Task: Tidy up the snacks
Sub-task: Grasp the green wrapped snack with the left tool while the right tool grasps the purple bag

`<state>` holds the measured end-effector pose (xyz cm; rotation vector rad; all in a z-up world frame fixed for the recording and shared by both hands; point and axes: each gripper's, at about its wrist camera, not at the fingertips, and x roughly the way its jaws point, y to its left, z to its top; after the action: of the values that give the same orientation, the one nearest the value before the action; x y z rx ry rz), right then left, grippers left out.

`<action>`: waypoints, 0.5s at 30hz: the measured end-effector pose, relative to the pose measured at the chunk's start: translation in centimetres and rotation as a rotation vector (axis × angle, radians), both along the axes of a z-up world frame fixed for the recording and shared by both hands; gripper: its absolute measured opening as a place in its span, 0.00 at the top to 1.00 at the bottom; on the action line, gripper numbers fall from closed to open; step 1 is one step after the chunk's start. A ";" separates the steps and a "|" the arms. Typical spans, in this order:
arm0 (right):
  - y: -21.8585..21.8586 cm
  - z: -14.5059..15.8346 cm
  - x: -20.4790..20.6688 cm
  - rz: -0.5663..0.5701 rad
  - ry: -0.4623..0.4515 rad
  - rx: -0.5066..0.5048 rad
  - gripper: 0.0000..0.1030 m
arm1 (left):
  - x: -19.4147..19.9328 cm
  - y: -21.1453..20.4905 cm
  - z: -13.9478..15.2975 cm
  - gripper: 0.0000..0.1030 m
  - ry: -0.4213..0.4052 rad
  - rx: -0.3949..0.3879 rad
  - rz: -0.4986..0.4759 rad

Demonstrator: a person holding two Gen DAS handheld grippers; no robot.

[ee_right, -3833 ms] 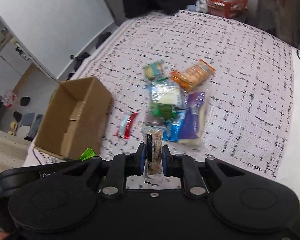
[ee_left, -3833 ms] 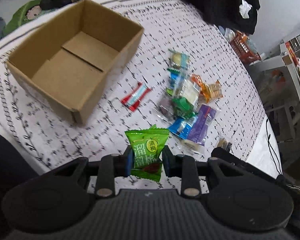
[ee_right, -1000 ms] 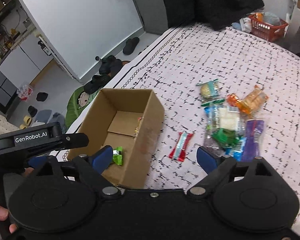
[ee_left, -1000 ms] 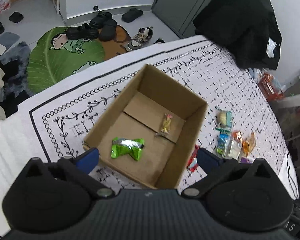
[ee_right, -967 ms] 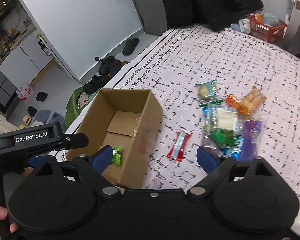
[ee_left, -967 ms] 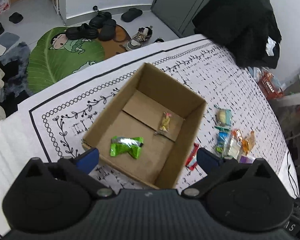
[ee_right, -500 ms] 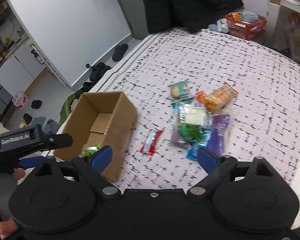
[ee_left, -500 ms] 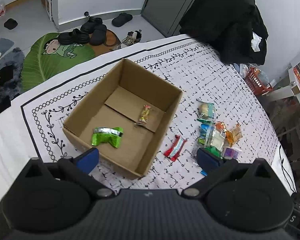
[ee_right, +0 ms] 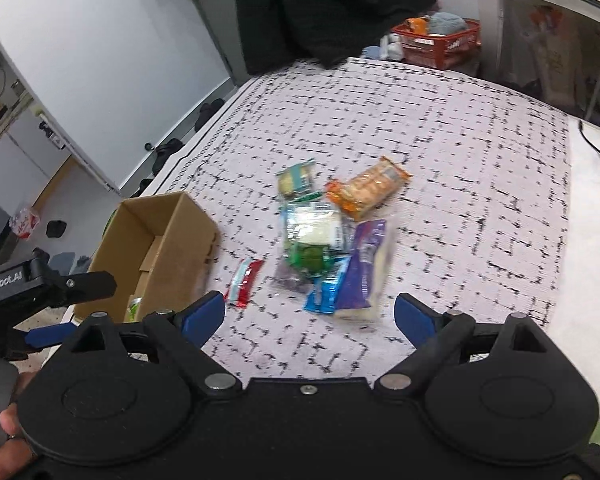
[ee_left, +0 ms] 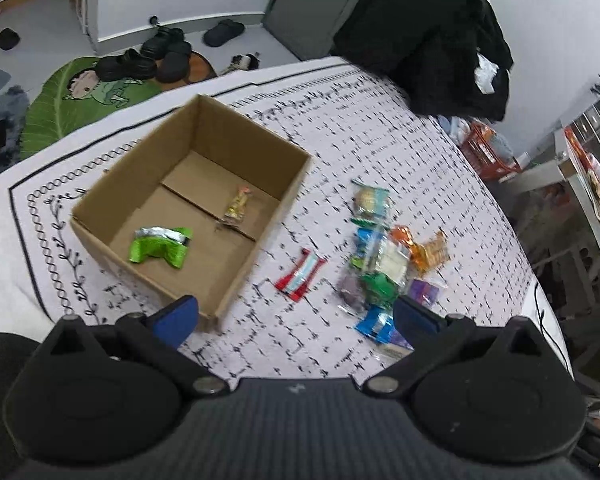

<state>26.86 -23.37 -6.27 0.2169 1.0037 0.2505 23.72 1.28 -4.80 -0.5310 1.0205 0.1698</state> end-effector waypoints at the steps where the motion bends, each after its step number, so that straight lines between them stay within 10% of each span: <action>1: -0.4 -0.2 0.0 -0.007 0.002 0.001 0.11 | 0.1 -0.4 -0.1 0.00 -0.001 -0.002 -0.010; 15: -5.0 -3.1 1.4 -0.080 0.066 0.055 0.12 | 2.4 -5.6 -2.0 0.02 0.009 0.005 -0.103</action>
<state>28.30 -28.37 -9.34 0.3167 1.0521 0.1989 26.11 -4.37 -6.82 -0.4723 1.0538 0.0831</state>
